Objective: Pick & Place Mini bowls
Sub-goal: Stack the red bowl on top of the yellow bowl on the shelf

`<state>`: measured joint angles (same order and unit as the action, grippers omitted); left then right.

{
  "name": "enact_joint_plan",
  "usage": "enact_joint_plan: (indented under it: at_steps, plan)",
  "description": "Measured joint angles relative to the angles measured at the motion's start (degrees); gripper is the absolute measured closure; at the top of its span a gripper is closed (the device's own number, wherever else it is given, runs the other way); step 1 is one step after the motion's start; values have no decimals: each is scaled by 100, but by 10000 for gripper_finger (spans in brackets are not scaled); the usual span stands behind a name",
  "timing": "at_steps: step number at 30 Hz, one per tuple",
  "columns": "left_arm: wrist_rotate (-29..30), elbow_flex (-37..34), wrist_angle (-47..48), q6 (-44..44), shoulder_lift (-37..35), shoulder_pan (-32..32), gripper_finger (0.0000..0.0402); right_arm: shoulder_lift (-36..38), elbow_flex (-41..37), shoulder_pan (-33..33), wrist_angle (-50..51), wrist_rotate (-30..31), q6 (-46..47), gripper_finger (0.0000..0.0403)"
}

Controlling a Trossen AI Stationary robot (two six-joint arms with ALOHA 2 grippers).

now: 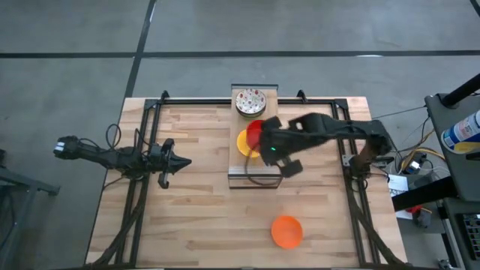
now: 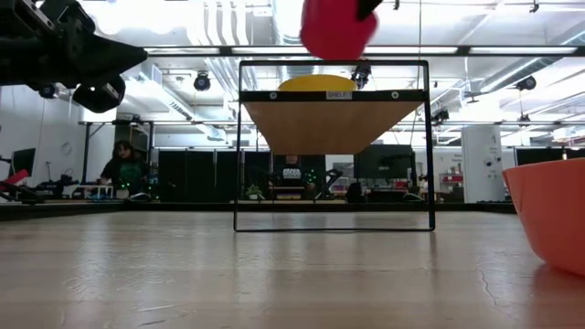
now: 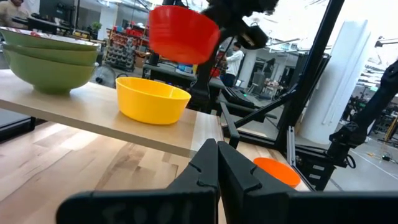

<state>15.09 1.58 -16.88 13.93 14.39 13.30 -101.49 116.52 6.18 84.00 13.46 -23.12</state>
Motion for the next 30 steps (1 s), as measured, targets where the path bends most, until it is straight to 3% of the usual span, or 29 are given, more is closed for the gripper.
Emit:
enact_joint_plan:
  at_steps: [6, 12, 30]
  plan:
    - [-1, 0, 2, -2, 0, 2, 399, -845, 924, -315, 555, -27, -108, 394]
    - [-1, 0, 4, -2, 0, 2, 399, -1384, 1296, -350, 600, -64, -124, 394]
    - [0, 0, 2, -4, 0, 0, 399, -1502, 1260, -361, 604, -322, 282, 394]
